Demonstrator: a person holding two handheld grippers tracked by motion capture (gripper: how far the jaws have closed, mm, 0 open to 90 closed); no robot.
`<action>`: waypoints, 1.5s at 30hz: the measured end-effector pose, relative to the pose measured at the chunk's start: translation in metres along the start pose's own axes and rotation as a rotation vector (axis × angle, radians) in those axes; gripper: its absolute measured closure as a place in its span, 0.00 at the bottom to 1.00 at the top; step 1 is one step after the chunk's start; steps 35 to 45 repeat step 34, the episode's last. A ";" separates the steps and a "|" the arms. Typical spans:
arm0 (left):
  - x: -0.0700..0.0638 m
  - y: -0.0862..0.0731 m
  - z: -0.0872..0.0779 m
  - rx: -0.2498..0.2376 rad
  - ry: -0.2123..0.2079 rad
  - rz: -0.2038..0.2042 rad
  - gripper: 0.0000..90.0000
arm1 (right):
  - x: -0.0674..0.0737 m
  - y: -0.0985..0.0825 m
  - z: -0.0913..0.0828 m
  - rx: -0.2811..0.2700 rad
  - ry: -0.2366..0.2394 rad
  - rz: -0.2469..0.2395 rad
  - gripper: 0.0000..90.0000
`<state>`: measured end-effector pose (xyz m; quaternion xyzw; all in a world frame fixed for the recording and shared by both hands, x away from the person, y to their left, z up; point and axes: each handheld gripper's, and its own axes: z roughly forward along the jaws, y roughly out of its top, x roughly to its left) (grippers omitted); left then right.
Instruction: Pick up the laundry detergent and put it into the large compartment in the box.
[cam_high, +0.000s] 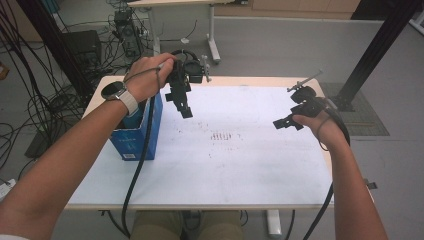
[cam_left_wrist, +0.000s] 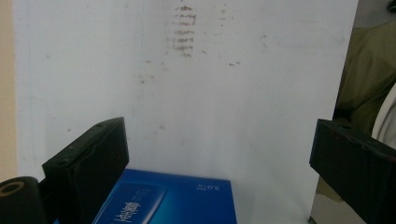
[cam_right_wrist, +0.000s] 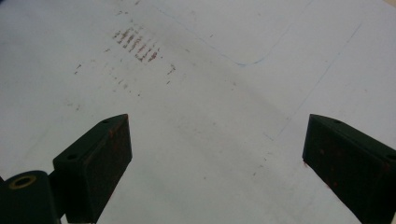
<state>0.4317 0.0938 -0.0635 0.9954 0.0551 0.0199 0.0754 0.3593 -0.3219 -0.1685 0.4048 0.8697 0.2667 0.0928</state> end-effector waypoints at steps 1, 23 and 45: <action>0.000 0.001 0.000 0.002 -0.001 0.002 0.05 | 0.000 0.000 0.000 -0.001 0.000 0.001 0.09; 0.004 0.006 0.006 0.025 -0.001 0.006 0.05 | -0.004 -0.005 0.001 -0.002 0.003 0.011 0.09; 0.000 0.006 0.007 0.030 0.013 0.000 0.05 | -0.004 -0.008 0.000 -0.005 0.003 0.011 0.09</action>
